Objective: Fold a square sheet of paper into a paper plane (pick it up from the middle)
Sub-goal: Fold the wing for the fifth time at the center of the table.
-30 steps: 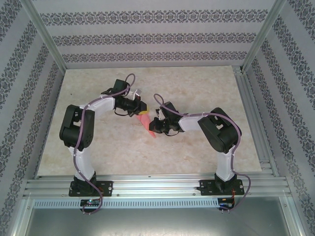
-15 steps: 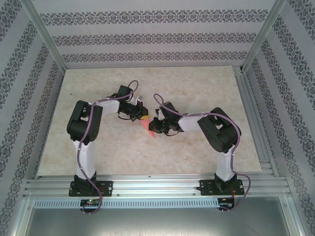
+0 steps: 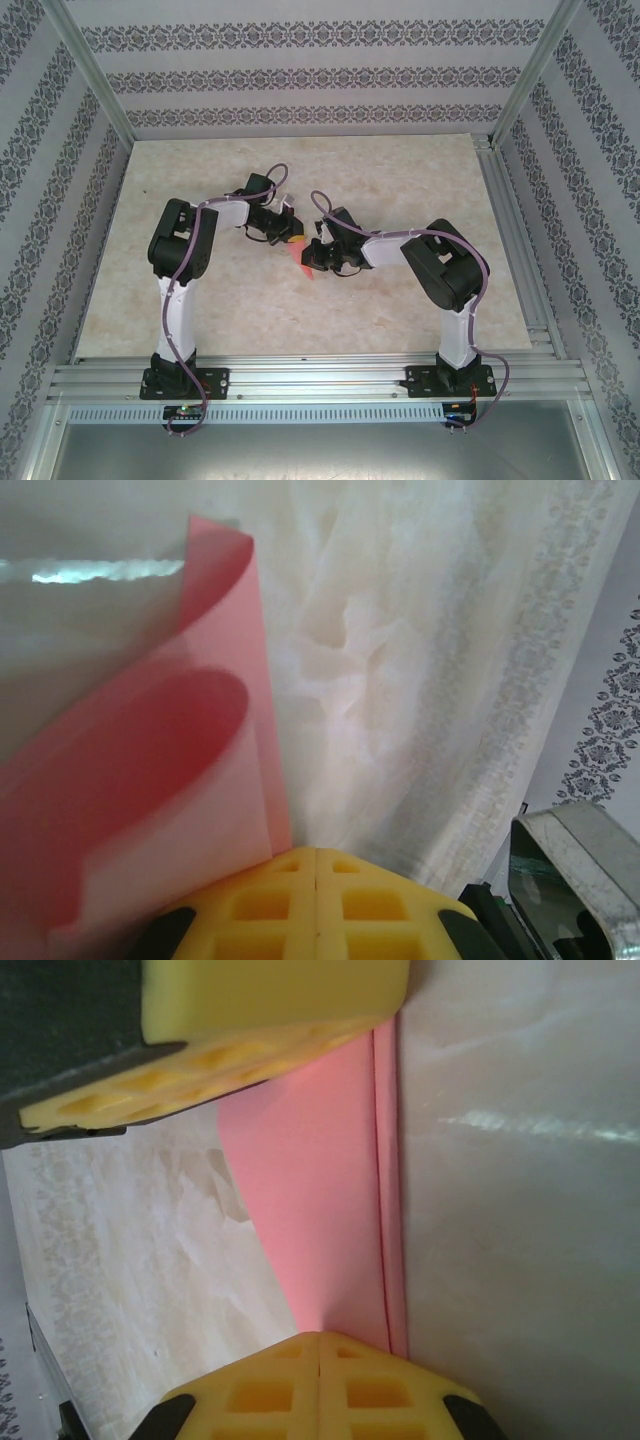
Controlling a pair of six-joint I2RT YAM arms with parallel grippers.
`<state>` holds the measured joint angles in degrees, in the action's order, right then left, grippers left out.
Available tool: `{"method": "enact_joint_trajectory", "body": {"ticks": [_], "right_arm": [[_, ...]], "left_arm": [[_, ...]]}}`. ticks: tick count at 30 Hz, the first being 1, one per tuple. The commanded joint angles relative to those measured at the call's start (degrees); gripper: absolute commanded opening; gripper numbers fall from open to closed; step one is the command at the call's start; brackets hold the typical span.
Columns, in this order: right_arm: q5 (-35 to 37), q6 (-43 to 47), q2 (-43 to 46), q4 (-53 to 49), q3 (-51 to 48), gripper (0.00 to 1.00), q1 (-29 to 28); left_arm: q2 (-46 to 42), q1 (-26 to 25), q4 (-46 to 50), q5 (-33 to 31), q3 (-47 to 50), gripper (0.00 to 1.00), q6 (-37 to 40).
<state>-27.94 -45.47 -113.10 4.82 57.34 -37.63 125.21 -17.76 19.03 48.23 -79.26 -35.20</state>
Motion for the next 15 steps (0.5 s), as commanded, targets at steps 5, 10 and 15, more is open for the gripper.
{"method": "enact_joint_trajectory", "body": {"ticks": [5,10,15], "right_arm": [[4.69,1.92,-3.62,-10.39,-2.34,0.02,-1.7],[5.49,2.09,-3.53,-11.72,-2.58,0.0,-1.81],[5.8,2.4,-3.71,-12.84,-2.59,0.0,-1.77]], "left_arm": [[6.29,1.65,2.52,-6.01,-8.72,0.06,4.73],[9.7,2.63,5.15,-5.28,-13.55,0.08,5.03],[13.22,3.46,8.72,-5.19,-19.93,0.09,5.57]]}}
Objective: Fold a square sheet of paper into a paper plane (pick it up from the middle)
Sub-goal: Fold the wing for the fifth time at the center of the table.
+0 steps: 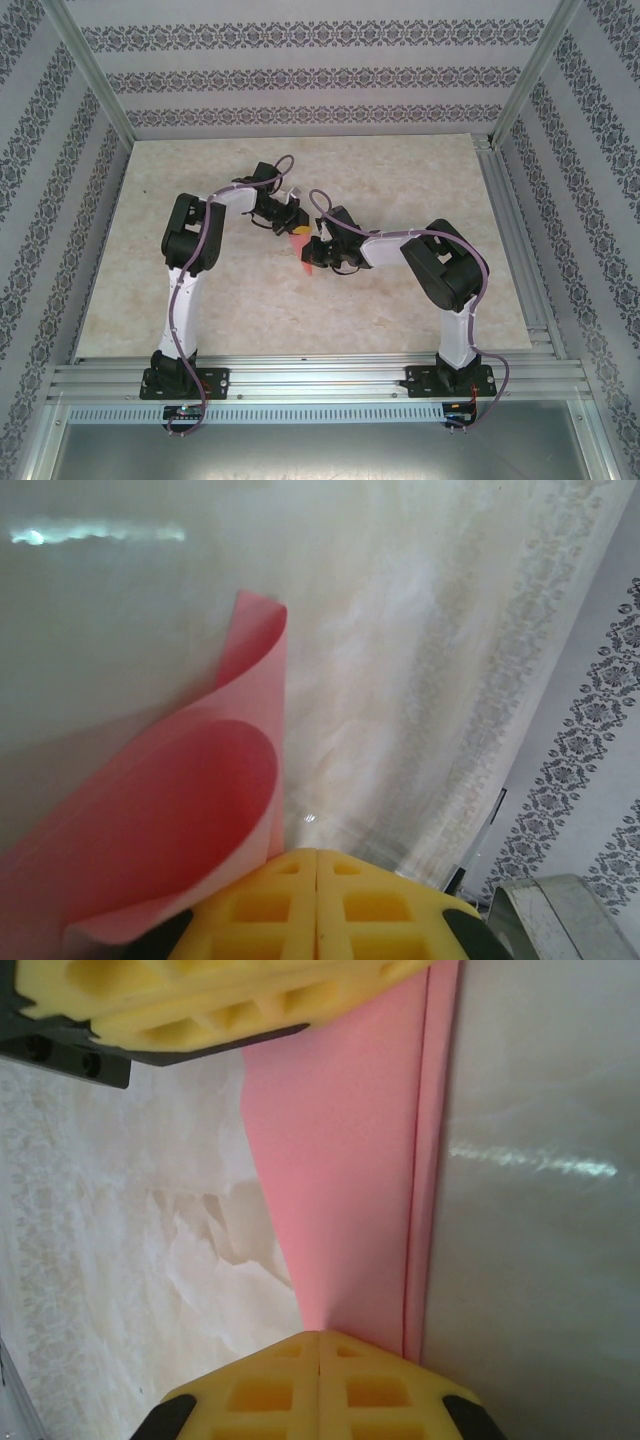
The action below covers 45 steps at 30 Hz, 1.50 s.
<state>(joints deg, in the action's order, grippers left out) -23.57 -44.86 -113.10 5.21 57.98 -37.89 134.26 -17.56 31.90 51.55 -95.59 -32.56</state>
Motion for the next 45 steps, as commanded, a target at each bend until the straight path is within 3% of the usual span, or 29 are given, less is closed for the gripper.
{"method": "enact_joint_trajectory", "body": {"ticks": [1,8,18,23,27,33,39,45], "right_arm": [[1.47,1.92,-3.77,-13.57,-3.22,0.0,-1.57],[2.03,2.22,-3.55,-14.9,-3.65,0.0,-1.59],[2.87,3.37,-1.79,-17.15,-2.98,0.0,-1.64],[1.45,4.27,-0.99,-16.65,-1.78,0.0,-1.33],[-0.38,5.07,0.26,-15.34,-0.84,0.02,-0.35],[-1.16,7.91,7.77,-19.46,3.21,0.07,0.21],[-3.36,6.04,9.55,-15.13,-0.54,0.06,-0.15],[-5.53,2.41,8.23,-6.86,-5.26,0.05,0.56]], "left_arm": [[5.03,3.39,-3.1,-7.96,-5.36,0.09,3.0],[9.01,4.2,0.92,-8.9,-13.86,0.13,1.53],[12.86,4.27,7.35,-16.83,-24.18,0.14,1.88],[11.54,4.28,7.87,-11.73,-27.29,0.16,1.71],[5.95,4.26,10.2,-12.96,-27.86,0.18,3.07],[-6.79,4.5,9.32,-16.48,-17.31,0.2,4.0],[-17.59,4.25,-0.29,-8.33,-0.67,0.21,0.98],[-22.35,2.38,-2.9,-3.35,8.0,0.2,0.53]]}}
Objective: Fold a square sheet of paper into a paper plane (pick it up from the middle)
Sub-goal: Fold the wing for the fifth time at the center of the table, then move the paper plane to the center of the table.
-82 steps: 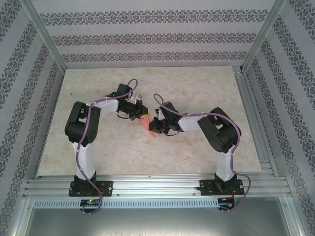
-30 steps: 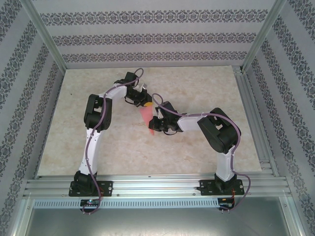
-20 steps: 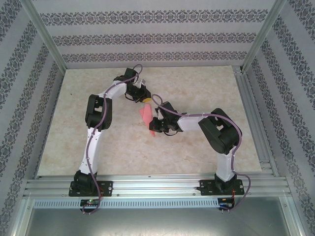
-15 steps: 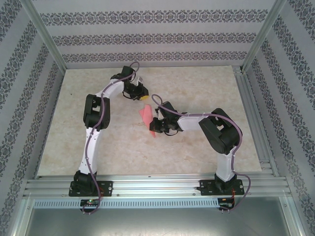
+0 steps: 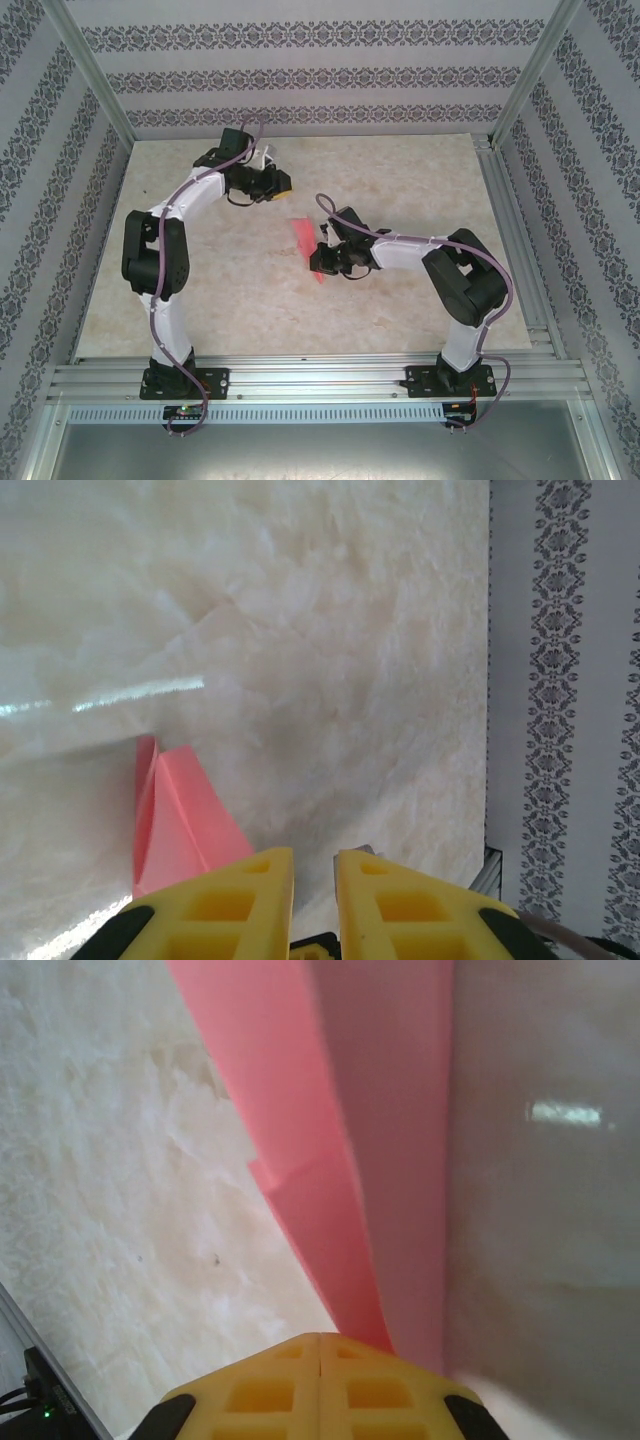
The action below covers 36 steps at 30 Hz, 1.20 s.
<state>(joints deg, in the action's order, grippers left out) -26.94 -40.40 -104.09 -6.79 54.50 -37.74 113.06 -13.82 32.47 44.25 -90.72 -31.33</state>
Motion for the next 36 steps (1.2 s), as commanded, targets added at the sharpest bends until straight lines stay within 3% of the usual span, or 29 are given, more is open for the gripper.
{"method": "enact_joint_trajectory", "body": {"ticks": [1,4,7,10,15,18,20,28,36], "right_arm": [[-2.84,-2.58,-1.12,6.66,-2.29,0.05,0.39],[-3.23,-4.0,-0.27,9.07,-3.63,0.05,0.44],[-0.88,-1.65,4.16,4.25,-3.54,0.06,0.43],[3.64,2.38,9.8,-5.13,-1.34,0.18,0.32],[20.68,9.96,12.61,-22.44,7.34,0.35,-4.68],[27.24,11.04,8.38,-28.04,12.61,0.41,-7.23],[31.66,12.62,5.01,-31.46,16.85,0.43,-8.82],[38.97,15.99,-8.09,-41.39,32.08,0.49,-12.92],[41.07,15.47,-14.56,-44.93,36.38,0.48,-13.59]], "left_arm": [[-1.57,-1.71,-4.0,4.7,3.89,0.21,-0.96],[-2.29,-3.23,-2.43,4.6,5.03,0.22,0.26],[-3.76,-3.36,-2.02,4.15,7.21,0.22,0.31],[-7.51,-3.39,-3.95,1.59,10.01,0.23,-0.8],[-14.88,-3.01,-3.23,-12.34,13.21,0.29,-1.37],[-18.98,-1.6,-2.74,-21.6,16.6,0.3,-4.14],[-21.53,0.51,-4.03,-24.02,19.98,0.31,-6.68],[-27.23,8.89,-7.86,-23.19,29.22,0.32,-10.93],[-27.66,10.57,-7.23,-22.23,29.78,0.34,-9.86]]}}
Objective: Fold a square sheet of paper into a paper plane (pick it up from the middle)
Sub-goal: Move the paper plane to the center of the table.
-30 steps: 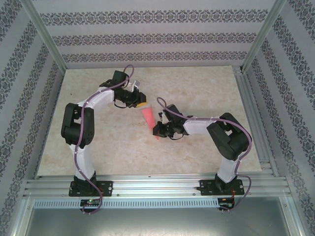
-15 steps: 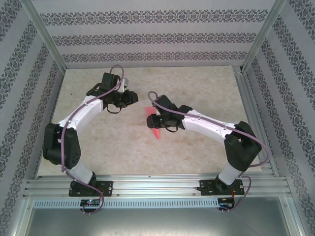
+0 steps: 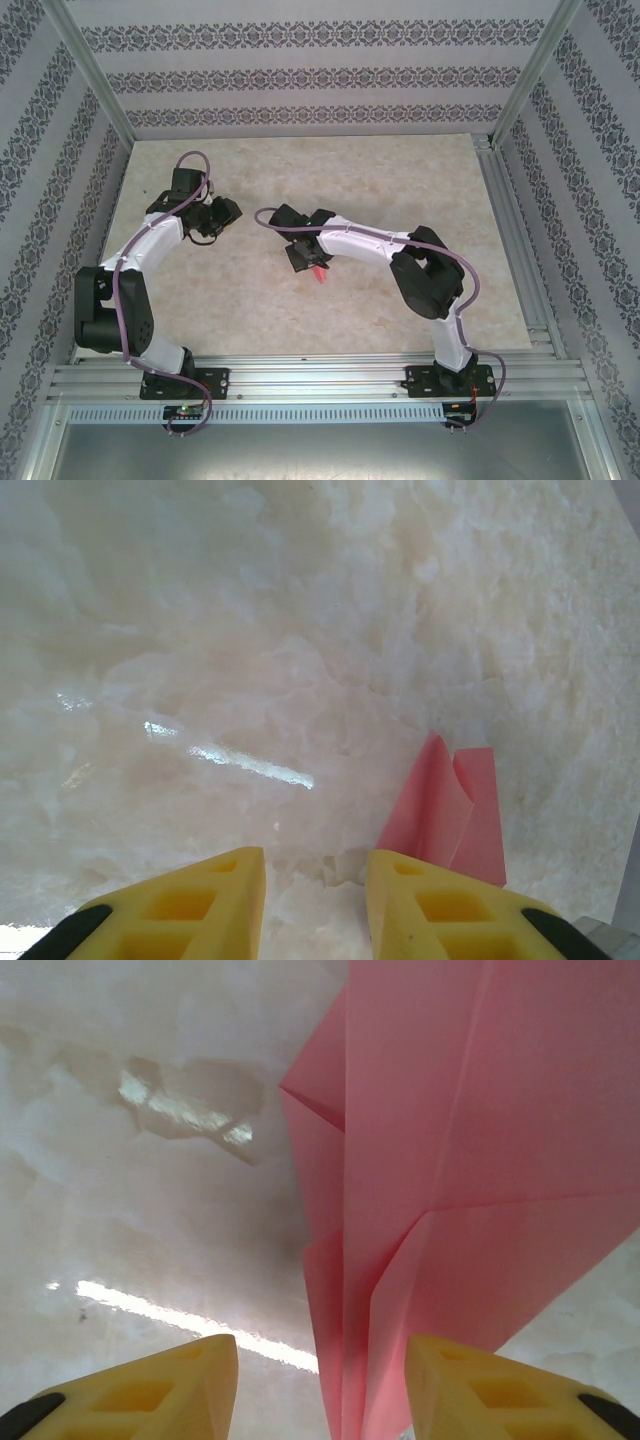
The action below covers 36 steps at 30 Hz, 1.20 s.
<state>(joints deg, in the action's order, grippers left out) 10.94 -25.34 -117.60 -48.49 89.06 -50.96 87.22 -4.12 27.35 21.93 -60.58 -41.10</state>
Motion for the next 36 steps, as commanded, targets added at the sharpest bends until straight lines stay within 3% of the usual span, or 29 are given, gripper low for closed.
{"method": "enact_joint_trajectory", "body": {"ticks": [1,7,16,26,32,36], "right_arm": [[3.18,0.21,-1.37,-2.9,1.57,0.47,-0.41],[4.7,-0.48,-2.56,-2.65,1.26,0.38,0.13],[3.84,-1.77,2.94,1.51,-5.2,0.0,3.59],[-1.56,0.35,13.38,8.14,-14.06,0.0,14.44],[-7.02,1.28,9.63,13.04,-14.43,0.0,21.89],[-10.04,2.77,4.94,12.5,-11.39,0.0,23.19]], "left_arm": [[-1.88,0.91,-1.79,-0.07,-0.47,0.35,0.06],[-2.67,1.13,-1.09,0.34,-0.09,0.35,0.57],[-2.37,1.66,-0.4,0.76,-0.42,0.35,1.03],[-1.91,1.58,-4.0,4.89,0.64,0.37,0.51],[-3.43,1.57,-6.11,5.89,1.91,0.39,-0.07],[-4.28,1.57,-7.18,6.99,2.11,0.39,0.38]]}}
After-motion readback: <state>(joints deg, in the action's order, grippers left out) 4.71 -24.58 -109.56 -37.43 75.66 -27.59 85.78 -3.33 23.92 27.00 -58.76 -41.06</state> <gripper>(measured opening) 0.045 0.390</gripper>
